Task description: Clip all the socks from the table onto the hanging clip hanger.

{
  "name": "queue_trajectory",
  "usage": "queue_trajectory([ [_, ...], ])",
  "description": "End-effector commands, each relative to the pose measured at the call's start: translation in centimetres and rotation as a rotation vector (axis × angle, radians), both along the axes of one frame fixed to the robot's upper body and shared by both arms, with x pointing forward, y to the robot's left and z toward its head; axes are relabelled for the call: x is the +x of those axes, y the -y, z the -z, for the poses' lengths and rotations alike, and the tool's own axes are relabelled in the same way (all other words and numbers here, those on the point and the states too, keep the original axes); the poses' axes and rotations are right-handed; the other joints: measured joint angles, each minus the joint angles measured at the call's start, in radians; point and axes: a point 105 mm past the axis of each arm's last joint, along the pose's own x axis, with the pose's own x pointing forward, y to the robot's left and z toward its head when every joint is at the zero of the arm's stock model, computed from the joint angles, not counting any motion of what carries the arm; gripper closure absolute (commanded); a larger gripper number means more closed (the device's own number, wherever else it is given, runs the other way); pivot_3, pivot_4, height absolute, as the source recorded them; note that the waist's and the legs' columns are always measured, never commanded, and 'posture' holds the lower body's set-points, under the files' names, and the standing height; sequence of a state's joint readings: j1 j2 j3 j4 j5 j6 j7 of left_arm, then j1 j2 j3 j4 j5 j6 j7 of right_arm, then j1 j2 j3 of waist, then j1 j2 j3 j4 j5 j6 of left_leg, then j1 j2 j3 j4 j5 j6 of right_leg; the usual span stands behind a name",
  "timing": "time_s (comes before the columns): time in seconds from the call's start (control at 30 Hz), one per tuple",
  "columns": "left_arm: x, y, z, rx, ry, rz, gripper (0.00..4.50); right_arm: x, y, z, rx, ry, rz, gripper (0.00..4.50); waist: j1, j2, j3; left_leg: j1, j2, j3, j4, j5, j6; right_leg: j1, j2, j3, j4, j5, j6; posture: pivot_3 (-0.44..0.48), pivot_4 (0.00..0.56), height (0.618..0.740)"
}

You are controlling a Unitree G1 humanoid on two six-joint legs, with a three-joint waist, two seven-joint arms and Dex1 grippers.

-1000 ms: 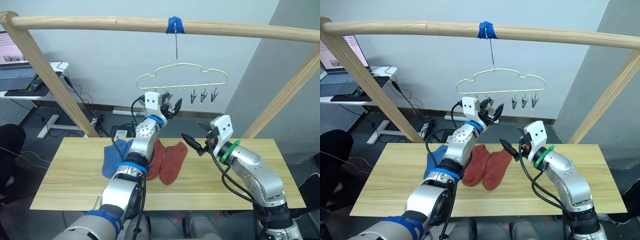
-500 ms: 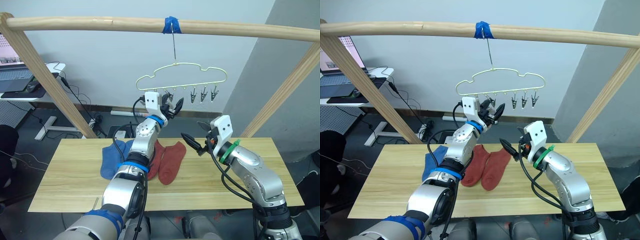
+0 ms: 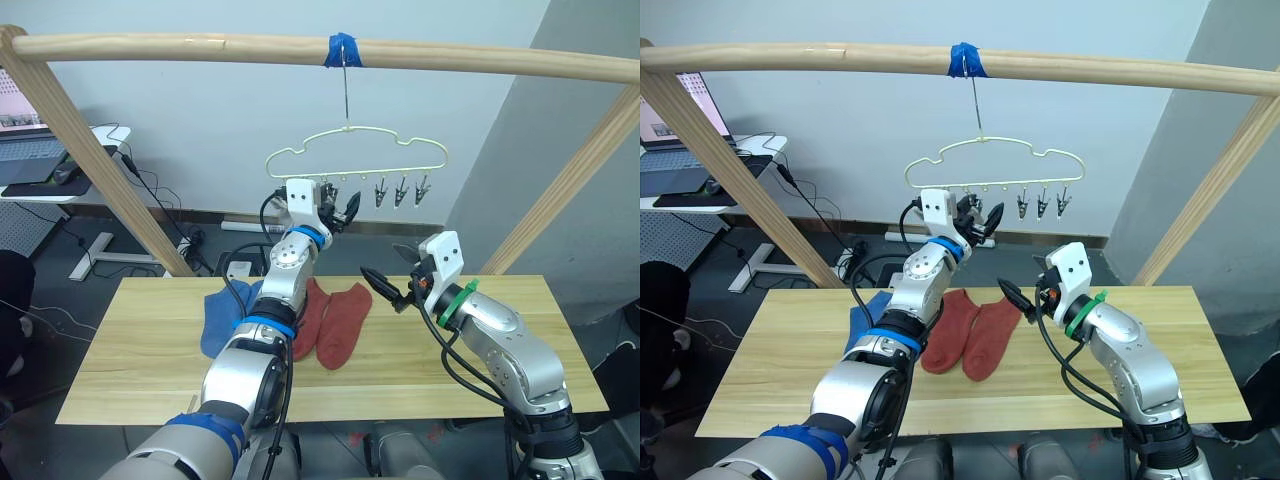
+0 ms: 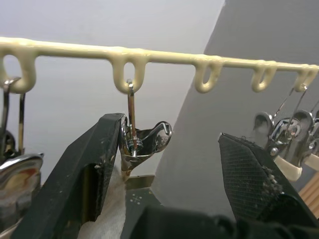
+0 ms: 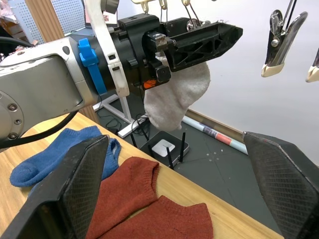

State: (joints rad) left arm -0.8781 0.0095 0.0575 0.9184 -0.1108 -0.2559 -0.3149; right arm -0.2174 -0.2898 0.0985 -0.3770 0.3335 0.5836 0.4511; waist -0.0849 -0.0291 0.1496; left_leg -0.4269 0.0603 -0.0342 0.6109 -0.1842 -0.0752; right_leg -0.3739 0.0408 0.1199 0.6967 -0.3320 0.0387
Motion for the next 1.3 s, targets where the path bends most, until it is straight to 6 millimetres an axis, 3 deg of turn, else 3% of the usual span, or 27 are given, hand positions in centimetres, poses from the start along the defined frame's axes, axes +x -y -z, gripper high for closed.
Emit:
queue_trajectory([
  [0.03,0.2,0.0,-2.0,-0.003,0.069,-0.01,1.1,-0.4,-0.3,-1.5,0.017,0.057,-0.013,0.0,0.0,0.0,0.0,0.0,0.0,0.0,0.0,0.0,0.0,0.0,0.0,0.0,0.0,0.0,0.0,-0.088,0.124,0.74],
  [0.53,0.5,-0.4,-2.1,0.021,0.081,-0.043,1.1,-0.3,-0.6,-1.4,0.021,0.054,-0.019,0.0,0.0,0.0,0.0,0.0,0.0,0.0,0.0,0.0,0.0,0.0,0.0,0.0,0.0,0.0,0.0,-0.086,0.118,0.74],
  [0.83,-0.5,1.9,-2.4,-0.04,0.095,0.083,1.1,-0.4,-0.6,-1.4,0.023,0.053,-0.019,0.0,0.0,0.0,0.0,0.0,0.0,0.0,0.0,0.0,0.0,0.0,0.0,0.0,0.0,0.0,0.0,-0.09,0.118,0.74],
  [1.3,-0.6,1.6,-2.8,-0.07,0.113,0.076,1.1,-0.4,-0.7,-1.3,0.021,0.052,-0.022,0.0,-0.002,0.0,0.0,0.0,0.0,0.0,0.0,0.0,0.0,0.0,0.0,0.0,0.001,0.0,0.0,-0.085,0.112,0.74],
])
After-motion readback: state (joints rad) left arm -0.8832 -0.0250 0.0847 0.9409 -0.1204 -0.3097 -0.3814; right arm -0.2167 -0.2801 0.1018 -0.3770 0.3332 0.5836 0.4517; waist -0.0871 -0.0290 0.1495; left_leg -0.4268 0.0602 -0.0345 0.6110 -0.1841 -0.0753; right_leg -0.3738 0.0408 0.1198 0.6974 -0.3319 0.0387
